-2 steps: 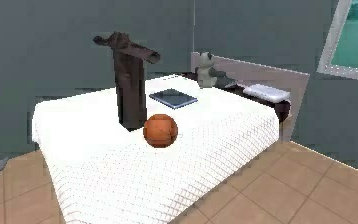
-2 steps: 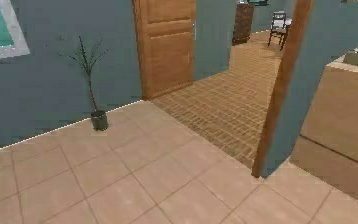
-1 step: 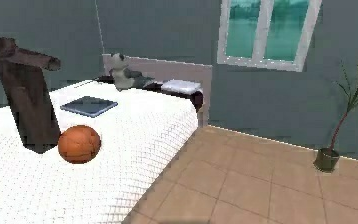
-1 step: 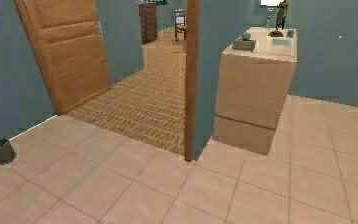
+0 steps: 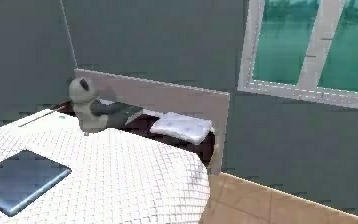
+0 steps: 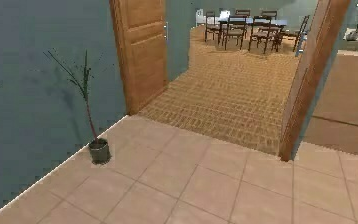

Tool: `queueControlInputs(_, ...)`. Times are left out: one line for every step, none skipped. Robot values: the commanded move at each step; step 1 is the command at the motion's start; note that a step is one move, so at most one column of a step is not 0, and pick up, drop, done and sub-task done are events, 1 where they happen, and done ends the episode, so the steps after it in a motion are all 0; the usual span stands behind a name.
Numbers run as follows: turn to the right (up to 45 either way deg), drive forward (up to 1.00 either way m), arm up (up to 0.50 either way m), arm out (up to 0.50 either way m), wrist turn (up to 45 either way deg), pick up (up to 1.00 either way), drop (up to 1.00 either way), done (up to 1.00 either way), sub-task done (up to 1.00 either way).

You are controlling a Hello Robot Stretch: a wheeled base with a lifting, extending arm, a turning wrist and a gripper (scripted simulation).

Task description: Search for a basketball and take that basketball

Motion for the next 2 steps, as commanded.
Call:
queueControlInputs(-45.0,0.00,0.00,0.00,0.0,0.00,0.00,0.00,0.00)
queueControlInputs(-45.0,0.00,0.00,0.00,0.0,0.00,0.00,0.00,0.00)
